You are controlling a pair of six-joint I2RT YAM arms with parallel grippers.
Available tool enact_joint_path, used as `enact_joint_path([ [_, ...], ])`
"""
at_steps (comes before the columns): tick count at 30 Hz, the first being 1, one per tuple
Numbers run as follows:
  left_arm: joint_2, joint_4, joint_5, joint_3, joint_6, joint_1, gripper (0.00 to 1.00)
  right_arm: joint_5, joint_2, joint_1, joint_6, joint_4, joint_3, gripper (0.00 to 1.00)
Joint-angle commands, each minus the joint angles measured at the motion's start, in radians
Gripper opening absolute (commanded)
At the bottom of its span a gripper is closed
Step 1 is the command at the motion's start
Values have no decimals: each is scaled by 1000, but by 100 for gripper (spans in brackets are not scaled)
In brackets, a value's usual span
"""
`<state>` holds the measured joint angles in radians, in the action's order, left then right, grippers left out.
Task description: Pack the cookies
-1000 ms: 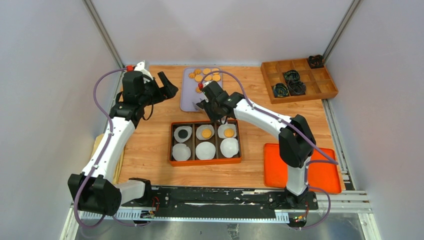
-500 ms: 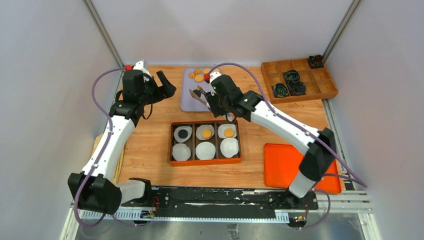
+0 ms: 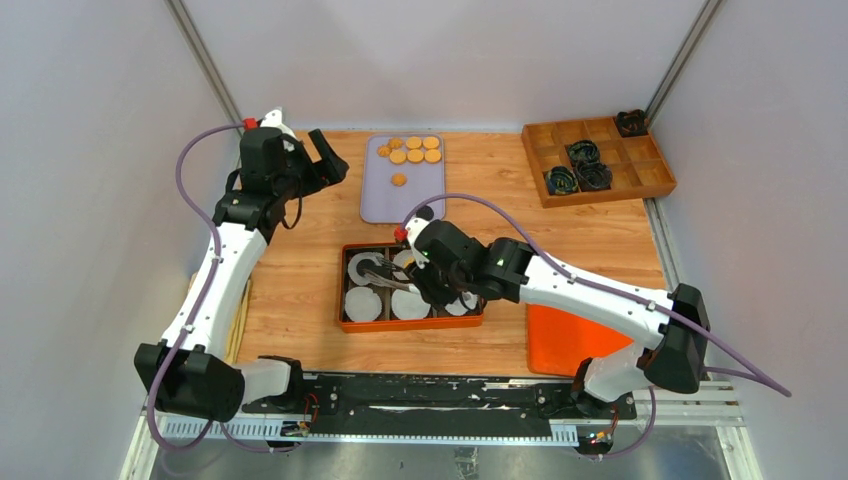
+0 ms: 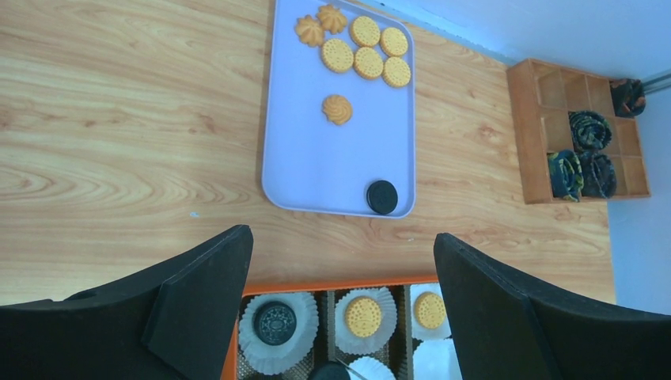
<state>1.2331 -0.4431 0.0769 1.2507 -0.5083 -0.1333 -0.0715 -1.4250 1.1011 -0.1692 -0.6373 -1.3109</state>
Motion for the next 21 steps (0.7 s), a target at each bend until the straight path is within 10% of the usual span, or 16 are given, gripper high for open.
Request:
enact_joint_path([
  [1, -10, -20, -12, 9, -2, -3, 93, 28, 26, 37, -50, -15, 20, 12],
  [14, -45, -27, -9, -23, -1, -3, 93, 33, -63, 142, -43, -41, -24, 14],
  [21, -52, -19, 1, -30, 6, -3, 94, 12, -108, 143, -47, -39, -44, 30],
])
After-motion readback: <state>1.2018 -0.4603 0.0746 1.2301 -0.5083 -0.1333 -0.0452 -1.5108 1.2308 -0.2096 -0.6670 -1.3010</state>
